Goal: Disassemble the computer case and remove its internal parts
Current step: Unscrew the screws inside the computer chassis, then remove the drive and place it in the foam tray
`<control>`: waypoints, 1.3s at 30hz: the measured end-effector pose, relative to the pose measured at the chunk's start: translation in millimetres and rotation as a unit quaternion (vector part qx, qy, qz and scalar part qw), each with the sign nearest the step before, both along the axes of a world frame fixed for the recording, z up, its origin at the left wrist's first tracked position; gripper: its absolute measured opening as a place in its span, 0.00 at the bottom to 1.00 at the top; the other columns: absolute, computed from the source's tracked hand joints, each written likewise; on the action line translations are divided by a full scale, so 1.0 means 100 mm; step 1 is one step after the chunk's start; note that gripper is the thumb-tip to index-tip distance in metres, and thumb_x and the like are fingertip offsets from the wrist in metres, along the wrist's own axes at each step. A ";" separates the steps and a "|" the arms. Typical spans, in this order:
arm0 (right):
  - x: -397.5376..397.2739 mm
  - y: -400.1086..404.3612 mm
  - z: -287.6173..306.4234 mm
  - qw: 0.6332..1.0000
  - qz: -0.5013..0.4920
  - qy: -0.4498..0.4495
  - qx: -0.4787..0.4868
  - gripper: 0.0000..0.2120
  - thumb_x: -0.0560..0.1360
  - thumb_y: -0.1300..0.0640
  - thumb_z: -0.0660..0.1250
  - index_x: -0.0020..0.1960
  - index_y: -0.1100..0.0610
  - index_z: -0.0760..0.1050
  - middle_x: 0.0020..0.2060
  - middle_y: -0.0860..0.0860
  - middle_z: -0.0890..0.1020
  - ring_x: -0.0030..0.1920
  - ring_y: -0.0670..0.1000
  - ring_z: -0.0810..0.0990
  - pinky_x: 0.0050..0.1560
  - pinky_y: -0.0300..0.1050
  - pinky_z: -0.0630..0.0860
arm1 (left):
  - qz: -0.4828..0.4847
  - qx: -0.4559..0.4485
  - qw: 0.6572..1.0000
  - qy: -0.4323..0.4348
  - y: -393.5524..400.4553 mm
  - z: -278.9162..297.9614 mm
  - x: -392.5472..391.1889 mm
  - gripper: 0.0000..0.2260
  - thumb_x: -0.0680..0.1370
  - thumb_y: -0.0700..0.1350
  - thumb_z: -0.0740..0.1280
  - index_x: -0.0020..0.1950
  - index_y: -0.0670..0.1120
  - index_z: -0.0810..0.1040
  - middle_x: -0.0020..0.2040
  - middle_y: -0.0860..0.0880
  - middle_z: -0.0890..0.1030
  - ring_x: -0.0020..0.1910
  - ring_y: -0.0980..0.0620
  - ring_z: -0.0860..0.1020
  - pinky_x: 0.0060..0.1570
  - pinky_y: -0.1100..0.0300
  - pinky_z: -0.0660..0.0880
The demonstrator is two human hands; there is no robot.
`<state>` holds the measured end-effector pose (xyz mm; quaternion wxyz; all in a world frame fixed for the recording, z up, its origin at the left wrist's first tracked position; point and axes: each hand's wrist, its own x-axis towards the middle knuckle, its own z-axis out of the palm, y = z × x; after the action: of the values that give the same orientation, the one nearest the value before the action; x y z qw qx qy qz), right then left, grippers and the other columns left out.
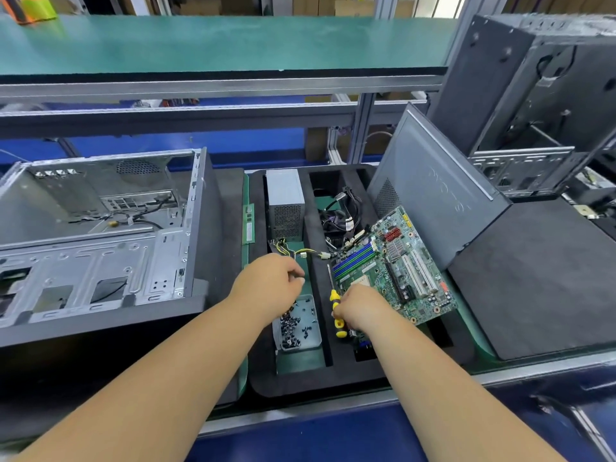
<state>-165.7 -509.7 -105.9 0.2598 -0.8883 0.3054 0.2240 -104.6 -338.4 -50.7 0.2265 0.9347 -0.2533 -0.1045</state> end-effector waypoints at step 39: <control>1.31 1.86 1.56 0.925 0.055 -0.353 0.126 0.03 0.76 0.50 0.66 0.47 0.48 0.77 0.45 0.48 0.81 0.46 0.53 0.80 0.50 0.51 0.78 | 0.007 -0.092 0.993 -0.081 1.93 1.20 0.84 0.08 0.78 0.51 0.67 0.55 0.56 0.82 0.48 0.59 0.77 0.43 0.60 0.75 0.47 0.60 0.72</control>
<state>-34.6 -323.8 50.2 0.4482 -0.8851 0.1134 -0.0537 -20.7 -145.7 69.0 0.2907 0.9171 -0.2728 -0.0036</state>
